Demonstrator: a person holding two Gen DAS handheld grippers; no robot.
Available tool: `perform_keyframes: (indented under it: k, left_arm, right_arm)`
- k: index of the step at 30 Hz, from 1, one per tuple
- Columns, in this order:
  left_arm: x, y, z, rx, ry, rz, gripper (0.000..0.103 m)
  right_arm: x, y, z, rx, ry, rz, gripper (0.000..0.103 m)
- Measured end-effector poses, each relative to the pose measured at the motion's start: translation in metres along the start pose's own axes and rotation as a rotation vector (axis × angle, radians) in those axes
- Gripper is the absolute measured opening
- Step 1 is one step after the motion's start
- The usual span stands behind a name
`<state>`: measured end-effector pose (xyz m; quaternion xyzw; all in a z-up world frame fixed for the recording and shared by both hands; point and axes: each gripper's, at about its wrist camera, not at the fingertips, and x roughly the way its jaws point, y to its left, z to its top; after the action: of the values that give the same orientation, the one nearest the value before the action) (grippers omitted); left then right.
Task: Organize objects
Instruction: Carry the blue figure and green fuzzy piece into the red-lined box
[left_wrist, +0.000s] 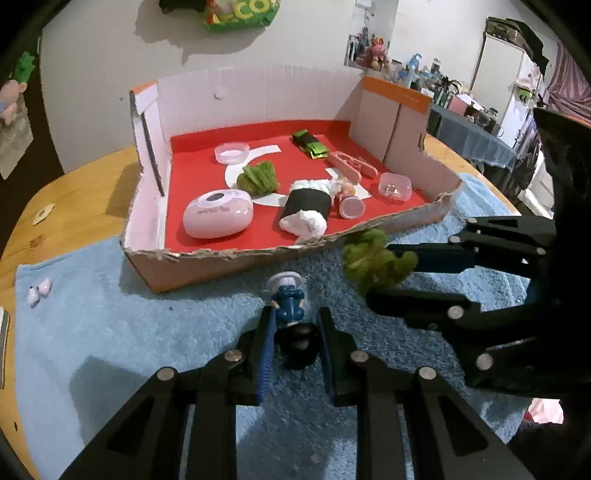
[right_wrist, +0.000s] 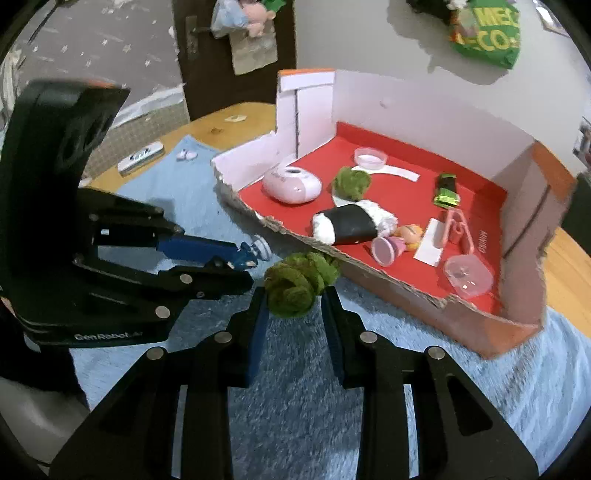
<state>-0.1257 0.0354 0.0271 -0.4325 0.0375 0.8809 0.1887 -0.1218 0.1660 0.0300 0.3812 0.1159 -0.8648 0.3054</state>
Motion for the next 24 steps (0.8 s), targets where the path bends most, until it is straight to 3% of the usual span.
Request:
perform_keyframes:
  k: [13,24]
  left_arm:
    - [-0.061,-0.003,0.004,-0.048,-0.216,0.039,0.023]
    - [-0.065,0.007,0.011,-0.066,-0.220,0.032,0.023]
  right_arm:
    - [-0.065,0.003,0.001,0.095,-0.168,-0.085,0.028]
    - [-0.063,-0.005,0.004,0.124,-0.171,-0.080,0.028]
